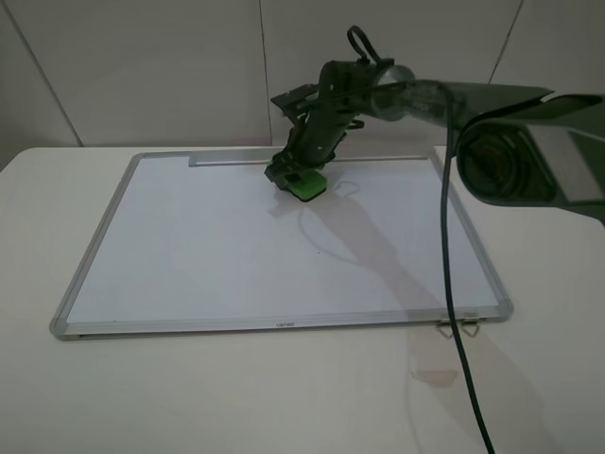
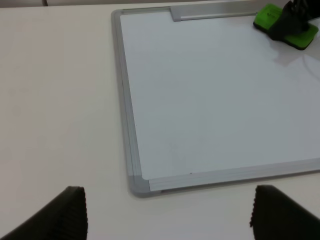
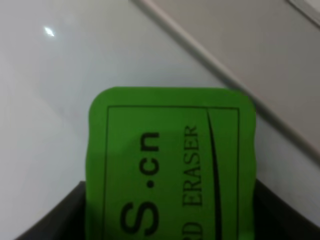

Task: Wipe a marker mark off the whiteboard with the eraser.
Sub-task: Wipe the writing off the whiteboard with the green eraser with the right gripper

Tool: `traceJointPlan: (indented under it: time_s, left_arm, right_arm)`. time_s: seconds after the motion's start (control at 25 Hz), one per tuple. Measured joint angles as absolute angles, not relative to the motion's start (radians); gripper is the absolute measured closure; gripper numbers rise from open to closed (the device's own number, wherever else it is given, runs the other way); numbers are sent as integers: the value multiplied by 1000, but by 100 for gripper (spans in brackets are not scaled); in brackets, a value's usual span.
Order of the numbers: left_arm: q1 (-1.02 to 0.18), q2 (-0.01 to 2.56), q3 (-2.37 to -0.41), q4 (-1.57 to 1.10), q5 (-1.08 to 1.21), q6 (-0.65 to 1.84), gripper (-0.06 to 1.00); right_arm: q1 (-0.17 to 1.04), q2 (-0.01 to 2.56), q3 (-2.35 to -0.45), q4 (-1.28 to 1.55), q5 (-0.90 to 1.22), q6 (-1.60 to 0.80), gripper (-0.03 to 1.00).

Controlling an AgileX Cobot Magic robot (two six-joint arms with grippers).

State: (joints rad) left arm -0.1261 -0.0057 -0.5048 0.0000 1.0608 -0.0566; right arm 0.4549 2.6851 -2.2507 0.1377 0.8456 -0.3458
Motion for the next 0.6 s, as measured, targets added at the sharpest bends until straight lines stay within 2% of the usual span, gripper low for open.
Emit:
traceJointPlan:
  time_s: [0.24, 0.48, 0.6]
  left_arm:
    - [-126, -6, -505, 0, 1061, -57, 26]
    - [-126, -6, -505, 0, 1061, -57, 26]
    - [-126, -6, -505, 0, 1061, -57, 26]
  right_arm:
    - [470, 2689, -2251, 181, 822, -384, 37]
    - [613, 2700, -2249, 232, 756, -434, 38]
    - [645, 2700, -2247, 240, 740, -437, 38]
